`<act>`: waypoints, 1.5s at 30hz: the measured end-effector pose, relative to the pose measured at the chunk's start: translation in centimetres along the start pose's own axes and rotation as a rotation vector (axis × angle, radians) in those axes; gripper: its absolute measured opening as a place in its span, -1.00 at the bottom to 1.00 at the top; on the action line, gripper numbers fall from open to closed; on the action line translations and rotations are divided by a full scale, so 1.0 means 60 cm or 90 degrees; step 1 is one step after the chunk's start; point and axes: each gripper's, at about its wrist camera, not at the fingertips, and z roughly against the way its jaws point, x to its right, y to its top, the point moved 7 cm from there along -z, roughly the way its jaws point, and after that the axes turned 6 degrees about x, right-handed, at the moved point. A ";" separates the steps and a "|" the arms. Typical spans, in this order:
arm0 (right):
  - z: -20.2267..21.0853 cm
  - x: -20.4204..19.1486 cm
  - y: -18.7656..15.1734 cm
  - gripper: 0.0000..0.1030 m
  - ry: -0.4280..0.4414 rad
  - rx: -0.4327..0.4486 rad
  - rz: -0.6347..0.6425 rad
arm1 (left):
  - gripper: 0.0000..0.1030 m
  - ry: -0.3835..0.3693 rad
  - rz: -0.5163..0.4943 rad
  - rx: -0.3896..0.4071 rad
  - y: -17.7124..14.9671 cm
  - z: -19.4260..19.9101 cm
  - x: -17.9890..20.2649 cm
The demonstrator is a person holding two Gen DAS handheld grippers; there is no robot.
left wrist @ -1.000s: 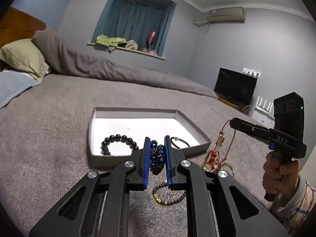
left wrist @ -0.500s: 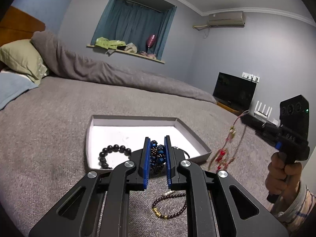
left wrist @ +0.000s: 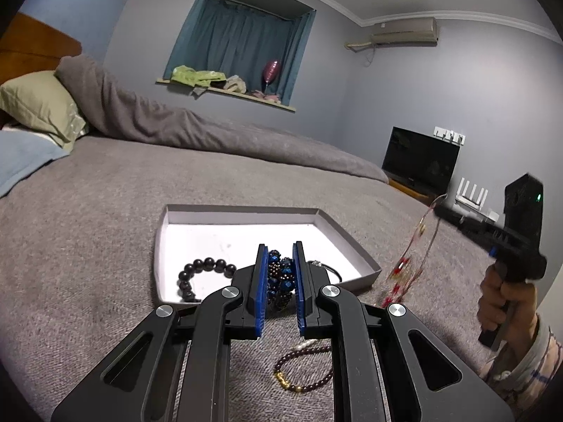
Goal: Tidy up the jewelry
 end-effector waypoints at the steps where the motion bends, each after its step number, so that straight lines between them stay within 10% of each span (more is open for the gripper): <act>1: 0.007 0.001 0.013 -0.89 -0.001 0.011 -0.001 | -0.72 -0.001 -0.002 0.000 0.000 -0.001 0.002; 12: 0.029 0.036 0.112 -0.89 -0.022 0.060 0.001 | -0.72 -0.009 -0.006 -0.004 0.000 -0.014 0.007; 22: -0.066 0.067 -0.108 -0.80 -0.067 -0.219 0.043 | -0.72 -0.011 -0.007 -0.004 0.000 -0.013 0.008; 45: -0.062 -0.078 -0.244 0.03 0.020 -0.330 0.194 | -0.72 -0.016 -0.010 -0.009 -0.004 -0.005 0.013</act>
